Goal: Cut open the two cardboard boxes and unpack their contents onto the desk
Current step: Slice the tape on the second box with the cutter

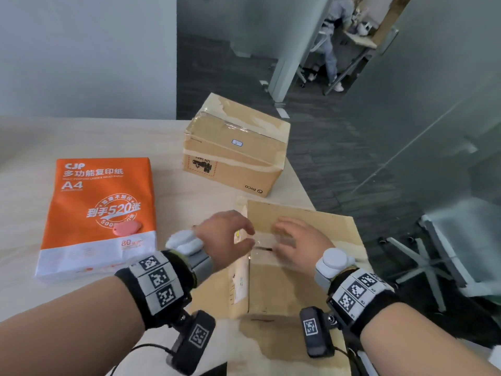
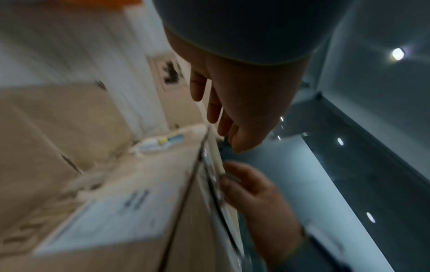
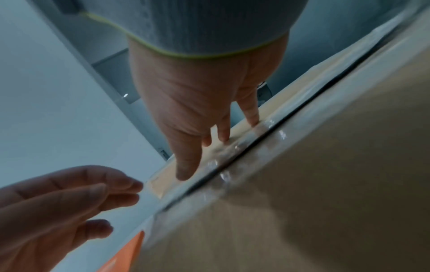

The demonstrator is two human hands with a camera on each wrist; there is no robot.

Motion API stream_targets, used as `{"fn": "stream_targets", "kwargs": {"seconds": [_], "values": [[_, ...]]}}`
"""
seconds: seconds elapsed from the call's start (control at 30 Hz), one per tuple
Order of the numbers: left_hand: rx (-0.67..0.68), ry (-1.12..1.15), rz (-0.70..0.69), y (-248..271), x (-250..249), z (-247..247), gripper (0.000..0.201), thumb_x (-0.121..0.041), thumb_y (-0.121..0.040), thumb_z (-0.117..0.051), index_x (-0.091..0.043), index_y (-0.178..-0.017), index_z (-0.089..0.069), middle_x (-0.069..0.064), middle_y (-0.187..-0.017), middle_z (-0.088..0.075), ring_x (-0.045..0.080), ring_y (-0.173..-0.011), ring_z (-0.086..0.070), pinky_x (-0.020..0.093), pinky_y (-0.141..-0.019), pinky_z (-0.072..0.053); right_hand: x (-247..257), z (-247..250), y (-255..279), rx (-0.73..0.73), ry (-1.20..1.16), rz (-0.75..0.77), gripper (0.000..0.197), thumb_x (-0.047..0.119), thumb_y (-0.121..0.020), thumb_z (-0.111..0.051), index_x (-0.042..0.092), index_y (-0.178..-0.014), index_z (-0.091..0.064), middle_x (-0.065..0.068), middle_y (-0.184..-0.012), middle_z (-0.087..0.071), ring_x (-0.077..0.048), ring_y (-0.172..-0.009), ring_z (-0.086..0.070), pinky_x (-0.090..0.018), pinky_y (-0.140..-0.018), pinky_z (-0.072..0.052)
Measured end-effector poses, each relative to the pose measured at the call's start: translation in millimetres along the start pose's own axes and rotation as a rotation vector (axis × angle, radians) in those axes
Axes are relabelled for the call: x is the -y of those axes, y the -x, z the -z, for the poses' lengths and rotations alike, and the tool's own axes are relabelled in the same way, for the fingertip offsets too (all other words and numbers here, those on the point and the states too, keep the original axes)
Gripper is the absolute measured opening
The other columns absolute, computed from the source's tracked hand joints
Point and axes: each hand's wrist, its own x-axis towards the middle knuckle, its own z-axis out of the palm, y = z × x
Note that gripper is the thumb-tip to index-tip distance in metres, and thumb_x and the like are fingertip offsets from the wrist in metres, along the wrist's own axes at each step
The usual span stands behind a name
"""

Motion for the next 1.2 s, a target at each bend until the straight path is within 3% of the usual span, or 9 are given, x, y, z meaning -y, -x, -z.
{"fn": "stream_targets", "kwargs": {"seconds": [0.07,0.17,0.27,0.37,0.7,0.87,0.97,1.1,1.2], "values": [[0.159,-0.178,-0.081,-5,-27,-20,0.063,-0.069,-0.073,-0.040,-0.037,-0.120,-0.067,-0.015,-0.127,-0.063,0.015,-0.121,-0.056,0.031,-0.097,-0.041,-10,0,12,-0.096,-0.096,-0.011,0.042,0.030,-0.096,-0.064,0.026,-0.137,-0.058,0.008,-0.142,-0.052,-0.010,-0.130,-0.048,-0.023,-0.111,-0.034],[0.308,-0.413,-0.111,-10,-44,-39,0.083,-0.079,-0.075,-0.052,-0.039,-0.148,-0.042,-0.014,-0.152,-0.046,0.016,-0.141,-0.039,0.040,-0.109,-0.030,-27,2,29,-0.104,-0.075,-0.095,0.034,0.029,-0.098,-0.056,0.027,-0.131,-0.061,0.009,-0.131,-0.058,-0.011,-0.118,-0.054,-0.030,-0.104,-0.043],[0.427,-0.527,-0.078,-14,-47,-51,0.117,-0.094,-0.057,-0.050,-0.035,-0.155,-0.024,-0.012,-0.156,-0.036,0.021,-0.143,-0.031,0.048,-0.112,-0.027,-53,2,53,-0.004,0.020,-0.228,0.042,0.044,-0.097,-0.052,0.034,-0.137,-0.054,0.013,-0.140,-0.054,-0.012,-0.124,-0.053,-0.037,-0.104,-0.045],[0.479,-0.627,-0.044,-16,-53,-57,0.126,-0.096,-0.044,-0.053,-0.036,-0.152,-0.028,-0.013,-0.150,-0.036,0.021,-0.139,-0.033,0.050,-0.110,-0.031,-71,-3,74,0.032,0.098,-0.233,0.050,0.058,-0.094,-0.046,0.039,-0.140,-0.047,0.018,-0.145,-0.048,-0.014,-0.132,-0.046,-0.042,-0.107,-0.041],[0.452,-0.686,0.130,-15,-106,-49,0.100,-0.076,-0.046,-0.080,-0.035,-0.128,-0.040,-0.016,-0.124,-0.050,0.017,-0.114,-0.051,0.046,-0.096,-0.047,-80,25,101,-0.053,0.029,-0.100,0.049,0.055,-0.092,-0.049,0.042,-0.139,-0.047,0.014,-0.138,-0.053,-0.017,-0.131,-0.046,-0.042,-0.107,-0.037],[0.320,-0.659,0.116,-3,-148,-29,0.045,-0.065,-0.077,-0.069,-0.032,-0.087,-0.039,-0.009,-0.085,-0.060,0.019,-0.077,-0.060,0.038,-0.072,-0.054,-87,78,134,-0.154,-0.161,0.009,0.030,0.046,-0.095,-0.054,0.040,-0.124,-0.061,0.022,-0.110,-0.059,-0.003,-0.091,-0.059,-0.028,-0.088,-0.048],[0.358,-0.524,0.133,18,-165,-17,0.046,-0.070,-0.083,-0.061,-0.025,-0.077,-0.052,-0.007,-0.079,-0.065,0.017,-0.075,-0.061,0.035,-0.070,-0.050,-98,102,156,-0.232,-0.279,0.027,0.021,0.047,-0.095,-0.055,0.043,-0.112,-0.065,0.021,-0.098,-0.063,0.000,-0.082,-0.060,-0.018,-0.073,-0.044],[0.613,-0.397,0.289,53,-171,-33,0.047,-0.068,-0.093,-0.051,-0.028,-0.082,-0.071,-0.011,-0.088,-0.074,0.008,-0.084,-0.069,0.029,-0.081,-0.052,-119,92,167,-0.110,-0.293,-0.025,0.016,0.049,-0.095,-0.055,0.042,-0.103,-0.066,0.016,-0.090,-0.066,-0.006,-0.080,-0.064,-0.027,-0.074,-0.052],[0.679,-0.564,0.255,71,-160,-66,0.025,-0.053,-0.092,-0.059,-0.036,-0.109,-0.062,-0.011,-0.105,-0.070,0.016,-0.095,-0.067,0.036,-0.088,-0.055,-121,59,163,0.107,-0.072,0.005,0.029,0.051,-0.096,-0.050,0.040,-0.119,-0.064,0.019,-0.101,-0.061,-0.009,-0.095,-0.063,-0.025,-0.079,-0.046]]}}
